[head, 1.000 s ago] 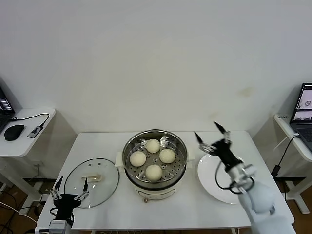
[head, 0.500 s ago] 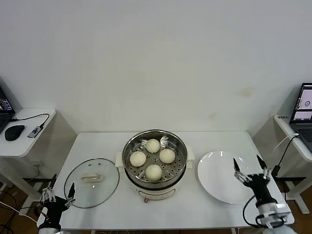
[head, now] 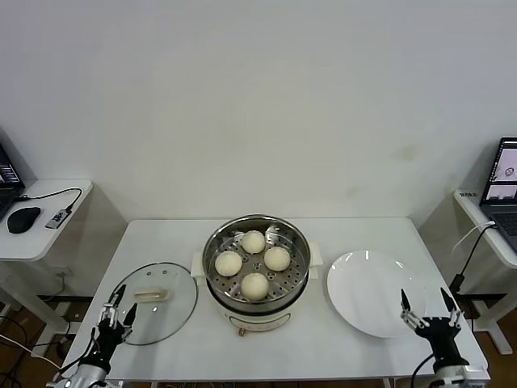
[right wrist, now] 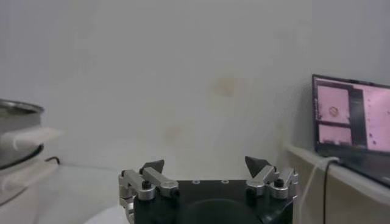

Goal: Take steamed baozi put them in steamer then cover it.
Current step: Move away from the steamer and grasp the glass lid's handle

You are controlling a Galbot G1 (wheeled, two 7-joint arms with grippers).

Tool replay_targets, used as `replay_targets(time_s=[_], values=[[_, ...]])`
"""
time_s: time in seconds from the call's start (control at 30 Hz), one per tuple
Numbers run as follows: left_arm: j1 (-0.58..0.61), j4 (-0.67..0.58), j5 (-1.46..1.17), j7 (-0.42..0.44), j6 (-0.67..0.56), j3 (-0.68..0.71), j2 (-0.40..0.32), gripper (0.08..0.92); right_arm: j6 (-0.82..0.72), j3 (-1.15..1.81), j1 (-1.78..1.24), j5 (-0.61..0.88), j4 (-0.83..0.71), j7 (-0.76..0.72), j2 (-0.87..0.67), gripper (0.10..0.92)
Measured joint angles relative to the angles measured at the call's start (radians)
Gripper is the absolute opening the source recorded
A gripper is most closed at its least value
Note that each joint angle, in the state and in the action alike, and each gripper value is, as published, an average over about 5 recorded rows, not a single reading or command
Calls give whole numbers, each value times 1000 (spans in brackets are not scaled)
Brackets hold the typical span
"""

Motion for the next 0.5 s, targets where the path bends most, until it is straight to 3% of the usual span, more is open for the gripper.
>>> replay_targets(time_s=[0.5], values=[[-150,123,32,52,3,99,41,823,0,-17,-26,-21,1,-6,40,823]])
